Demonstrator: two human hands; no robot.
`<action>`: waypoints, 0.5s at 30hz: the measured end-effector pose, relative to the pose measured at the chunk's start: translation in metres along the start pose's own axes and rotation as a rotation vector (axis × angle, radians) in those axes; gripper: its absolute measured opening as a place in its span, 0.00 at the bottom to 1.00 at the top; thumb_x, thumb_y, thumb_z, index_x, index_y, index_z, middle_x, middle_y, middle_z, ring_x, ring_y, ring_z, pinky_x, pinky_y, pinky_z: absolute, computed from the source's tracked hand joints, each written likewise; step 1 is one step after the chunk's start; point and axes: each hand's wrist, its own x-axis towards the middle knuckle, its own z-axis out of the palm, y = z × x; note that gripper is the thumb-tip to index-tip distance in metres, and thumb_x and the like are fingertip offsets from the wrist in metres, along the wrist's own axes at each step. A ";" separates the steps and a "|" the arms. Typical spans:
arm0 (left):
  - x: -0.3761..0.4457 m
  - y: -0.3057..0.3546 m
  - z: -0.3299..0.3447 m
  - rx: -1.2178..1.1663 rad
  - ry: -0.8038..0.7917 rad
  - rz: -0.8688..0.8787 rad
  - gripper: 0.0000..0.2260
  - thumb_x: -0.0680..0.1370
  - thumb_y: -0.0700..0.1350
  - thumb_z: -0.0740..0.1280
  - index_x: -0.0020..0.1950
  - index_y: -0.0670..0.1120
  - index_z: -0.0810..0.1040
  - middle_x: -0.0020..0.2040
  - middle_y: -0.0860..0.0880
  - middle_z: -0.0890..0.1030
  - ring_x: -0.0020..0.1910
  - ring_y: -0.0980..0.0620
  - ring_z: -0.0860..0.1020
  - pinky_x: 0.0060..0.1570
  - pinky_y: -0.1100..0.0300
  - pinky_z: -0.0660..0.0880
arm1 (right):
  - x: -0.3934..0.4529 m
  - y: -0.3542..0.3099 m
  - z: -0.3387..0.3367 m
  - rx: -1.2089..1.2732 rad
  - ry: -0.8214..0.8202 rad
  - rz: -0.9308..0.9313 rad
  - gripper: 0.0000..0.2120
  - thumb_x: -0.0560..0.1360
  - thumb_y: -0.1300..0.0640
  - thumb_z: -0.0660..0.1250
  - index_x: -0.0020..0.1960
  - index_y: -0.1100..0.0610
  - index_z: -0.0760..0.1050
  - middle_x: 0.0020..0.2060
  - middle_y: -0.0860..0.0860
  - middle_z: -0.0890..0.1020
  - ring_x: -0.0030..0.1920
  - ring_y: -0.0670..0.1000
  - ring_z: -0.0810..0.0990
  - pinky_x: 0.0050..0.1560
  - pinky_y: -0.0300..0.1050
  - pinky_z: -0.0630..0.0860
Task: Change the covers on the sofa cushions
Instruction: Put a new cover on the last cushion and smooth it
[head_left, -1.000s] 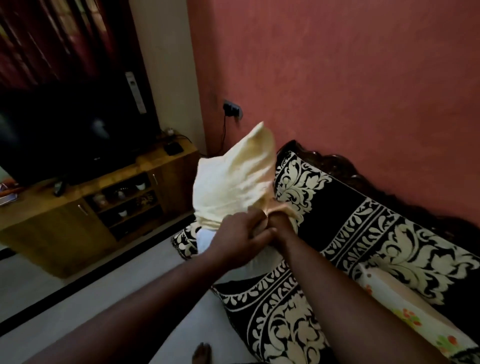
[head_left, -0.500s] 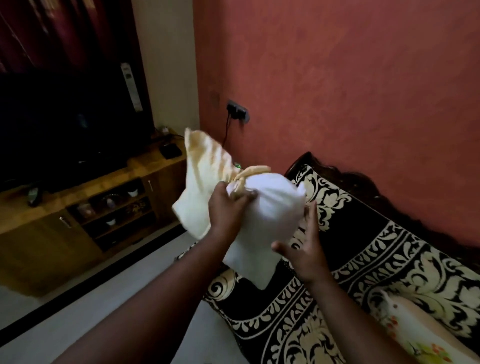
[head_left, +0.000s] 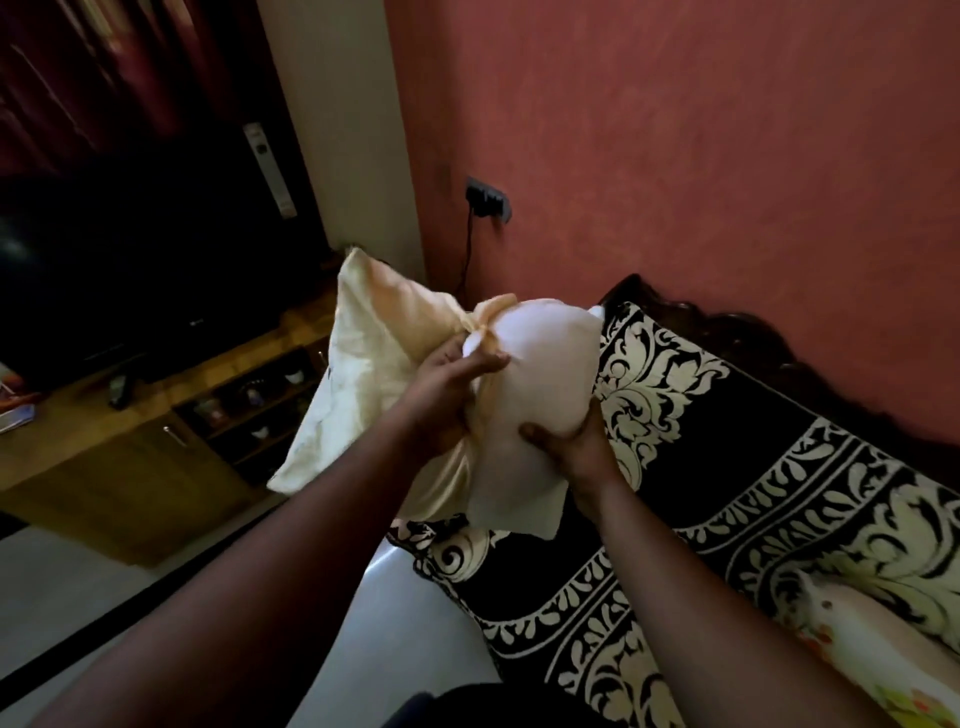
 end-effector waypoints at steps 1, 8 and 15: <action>0.003 -0.004 -0.003 0.073 0.089 0.023 0.10 0.75 0.36 0.69 0.56 0.42 0.79 0.47 0.43 0.83 0.46 0.46 0.82 0.47 0.51 0.79 | 0.002 -0.005 -0.001 0.011 0.027 0.060 0.43 0.54 0.47 0.88 0.66 0.50 0.75 0.58 0.52 0.84 0.53 0.52 0.85 0.50 0.48 0.83; -0.003 -0.035 -0.025 0.666 0.326 -0.004 0.17 0.65 0.46 0.68 0.52 0.45 0.74 0.51 0.36 0.78 0.46 0.45 0.76 0.50 0.35 0.78 | -0.006 0.002 0.003 -0.418 0.079 0.000 0.45 0.51 0.30 0.81 0.60 0.55 0.79 0.55 0.52 0.84 0.55 0.53 0.82 0.56 0.50 0.80; 0.016 -0.015 -0.006 0.750 0.227 0.147 0.19 0.67 0.50 0.73 0.55 0.48 0.75 0.49 0.41 0.80 0.45 0.49 0.76 0.46 0.47 0.75 | -0.011 -0.018 0.011 -0.165 0.128 -0.151 0.51 0.51 0.42 0.85 0.69 0.54 0.71 0.61 0.50 0.81 0.62 0.50 0.79 0.65 0.47 0.76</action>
